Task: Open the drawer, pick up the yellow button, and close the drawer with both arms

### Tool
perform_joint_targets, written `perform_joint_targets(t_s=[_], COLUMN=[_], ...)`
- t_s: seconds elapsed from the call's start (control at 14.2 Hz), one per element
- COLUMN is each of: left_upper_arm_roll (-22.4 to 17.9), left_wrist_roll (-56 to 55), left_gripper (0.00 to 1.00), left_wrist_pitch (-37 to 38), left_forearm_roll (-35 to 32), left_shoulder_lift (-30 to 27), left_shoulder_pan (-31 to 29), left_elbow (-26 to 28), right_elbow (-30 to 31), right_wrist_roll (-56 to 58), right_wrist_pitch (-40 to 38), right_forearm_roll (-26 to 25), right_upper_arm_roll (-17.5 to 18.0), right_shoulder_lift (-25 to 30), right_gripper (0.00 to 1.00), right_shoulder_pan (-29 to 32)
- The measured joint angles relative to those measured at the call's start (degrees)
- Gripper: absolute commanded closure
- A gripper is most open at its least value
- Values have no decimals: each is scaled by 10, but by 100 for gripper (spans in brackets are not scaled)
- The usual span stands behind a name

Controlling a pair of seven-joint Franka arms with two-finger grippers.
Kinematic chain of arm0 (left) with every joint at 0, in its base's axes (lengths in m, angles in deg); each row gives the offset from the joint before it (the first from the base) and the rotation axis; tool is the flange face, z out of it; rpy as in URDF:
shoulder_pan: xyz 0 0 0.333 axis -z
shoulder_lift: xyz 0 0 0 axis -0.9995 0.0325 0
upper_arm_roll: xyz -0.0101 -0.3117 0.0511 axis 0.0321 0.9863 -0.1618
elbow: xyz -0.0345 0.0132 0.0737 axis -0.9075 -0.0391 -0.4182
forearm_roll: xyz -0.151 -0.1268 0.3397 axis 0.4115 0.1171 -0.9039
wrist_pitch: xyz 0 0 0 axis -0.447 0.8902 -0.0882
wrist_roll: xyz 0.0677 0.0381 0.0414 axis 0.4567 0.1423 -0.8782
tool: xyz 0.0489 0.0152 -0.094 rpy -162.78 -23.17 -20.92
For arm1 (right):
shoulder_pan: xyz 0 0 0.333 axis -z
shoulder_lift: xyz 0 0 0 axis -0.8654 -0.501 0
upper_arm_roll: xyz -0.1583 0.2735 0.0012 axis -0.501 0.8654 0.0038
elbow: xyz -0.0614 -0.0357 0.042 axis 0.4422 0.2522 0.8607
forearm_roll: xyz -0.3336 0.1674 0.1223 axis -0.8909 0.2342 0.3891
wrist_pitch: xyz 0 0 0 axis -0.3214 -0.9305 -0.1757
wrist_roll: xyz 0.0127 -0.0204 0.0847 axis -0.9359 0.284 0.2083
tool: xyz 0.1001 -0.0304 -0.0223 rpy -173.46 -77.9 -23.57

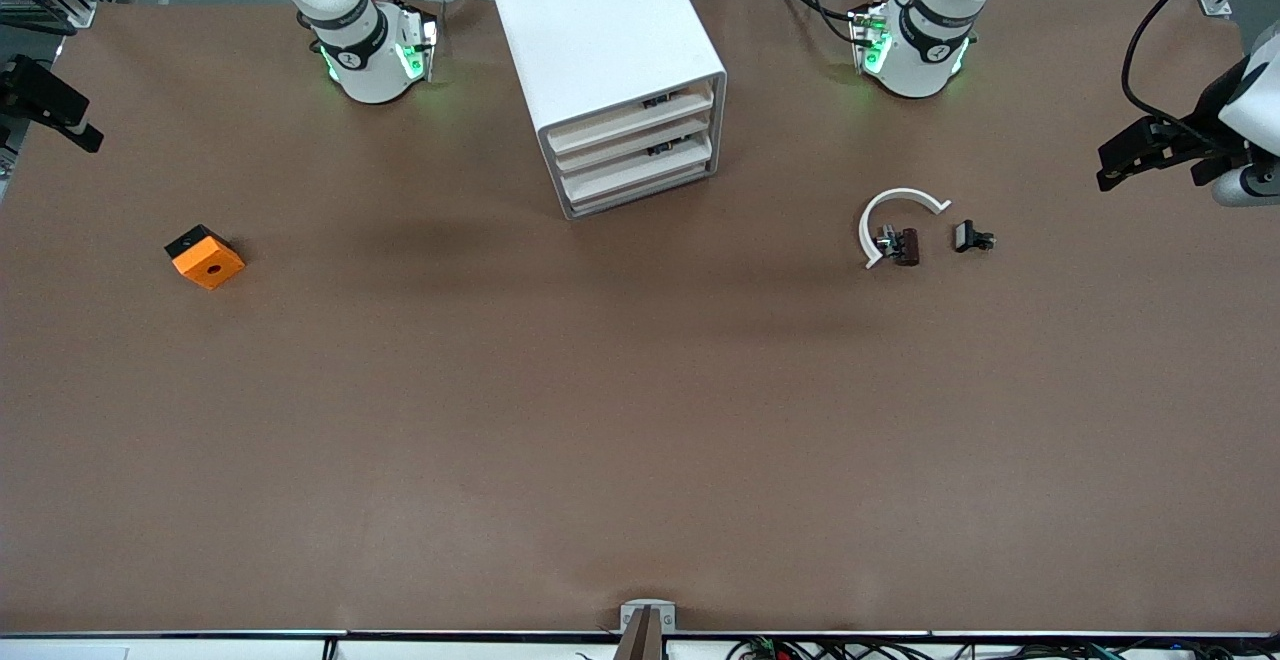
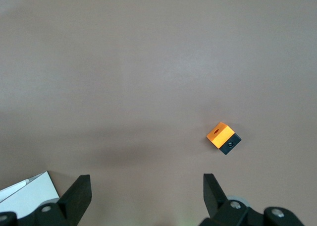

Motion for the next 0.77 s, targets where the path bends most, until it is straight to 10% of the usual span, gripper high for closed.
perform_joint_targets(t_s=[0.77], left_upper_arm_roll=[1], left_wrist_roll=[0], left_gripper=[0], left_wrist_pitch=[-7], left_forearm_roll=[-1], left_shoulder_lift=[84], left_shoulder_pan=[3], left_elbow=[-38], right_elbow=[1], right_wrist_roll=[0], right_wrist_pitch=[0], right_forearm_roll=[0], right_upper_arm_roll=[0], right_shoulder_lift=[0], right_gripper=[0], right_shoulder_pan=[0])
